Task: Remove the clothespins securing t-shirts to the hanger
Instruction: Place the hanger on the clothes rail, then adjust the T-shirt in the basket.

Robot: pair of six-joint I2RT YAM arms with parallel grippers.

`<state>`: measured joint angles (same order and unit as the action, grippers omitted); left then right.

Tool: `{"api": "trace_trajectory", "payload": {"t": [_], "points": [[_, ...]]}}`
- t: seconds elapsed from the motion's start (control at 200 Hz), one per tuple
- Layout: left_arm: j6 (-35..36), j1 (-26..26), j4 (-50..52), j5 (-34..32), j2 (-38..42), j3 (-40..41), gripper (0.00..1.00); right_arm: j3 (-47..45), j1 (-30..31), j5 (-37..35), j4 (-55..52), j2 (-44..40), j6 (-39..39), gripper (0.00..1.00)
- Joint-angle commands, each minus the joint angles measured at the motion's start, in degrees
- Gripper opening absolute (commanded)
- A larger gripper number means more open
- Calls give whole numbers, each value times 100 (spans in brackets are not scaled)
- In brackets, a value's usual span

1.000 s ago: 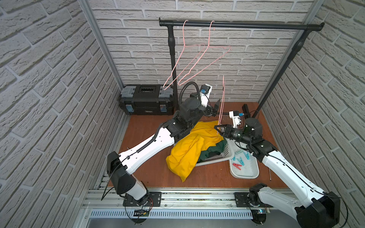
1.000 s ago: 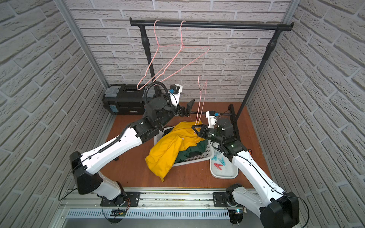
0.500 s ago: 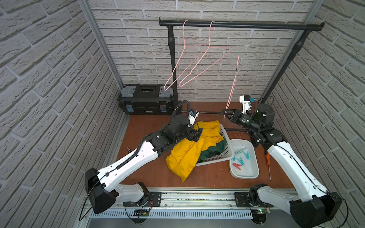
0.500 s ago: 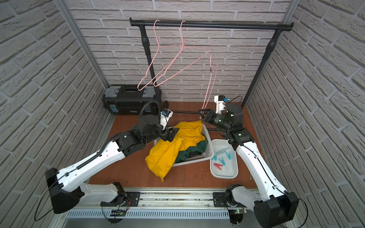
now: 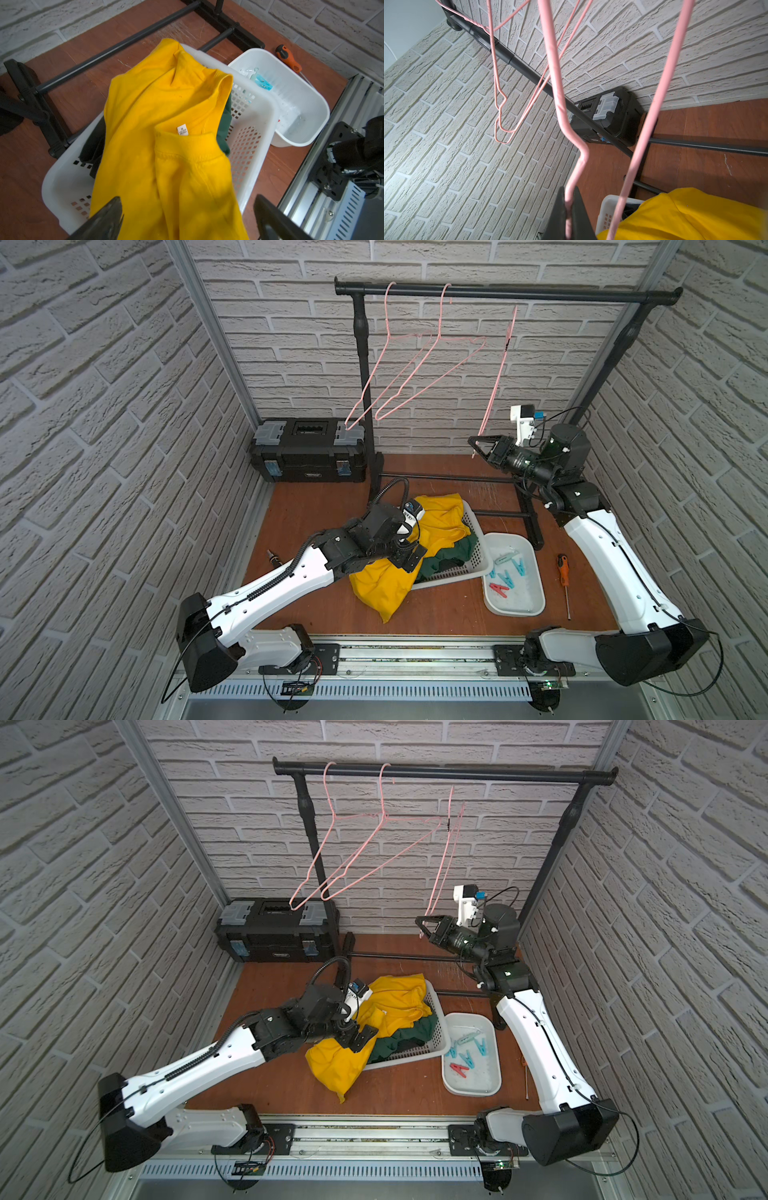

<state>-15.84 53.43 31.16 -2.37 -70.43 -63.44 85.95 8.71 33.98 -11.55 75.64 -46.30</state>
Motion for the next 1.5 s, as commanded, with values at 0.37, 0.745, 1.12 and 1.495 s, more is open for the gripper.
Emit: {"api": "trace_trajectory", "payload": {"t": [0.37, 0.745, 1.12, 1.495], "points": [[-432, 361, 519, -357, -335, 214, 98, 1604, -313, 58, -328, 1123, 89, 3], [-753, 405, 747, -666, -426, 332, 94, 388, -365, -418, 87, 576, 87, 27], [-844, 402, 778, -747, -559, 273, 66, -576, -405, -495, 83, -162, 203, 47], [-649, 384, 1074, -1022, -660, -393, 8, -2165, -415, -878, -111, -1218, 397, 58]]}}
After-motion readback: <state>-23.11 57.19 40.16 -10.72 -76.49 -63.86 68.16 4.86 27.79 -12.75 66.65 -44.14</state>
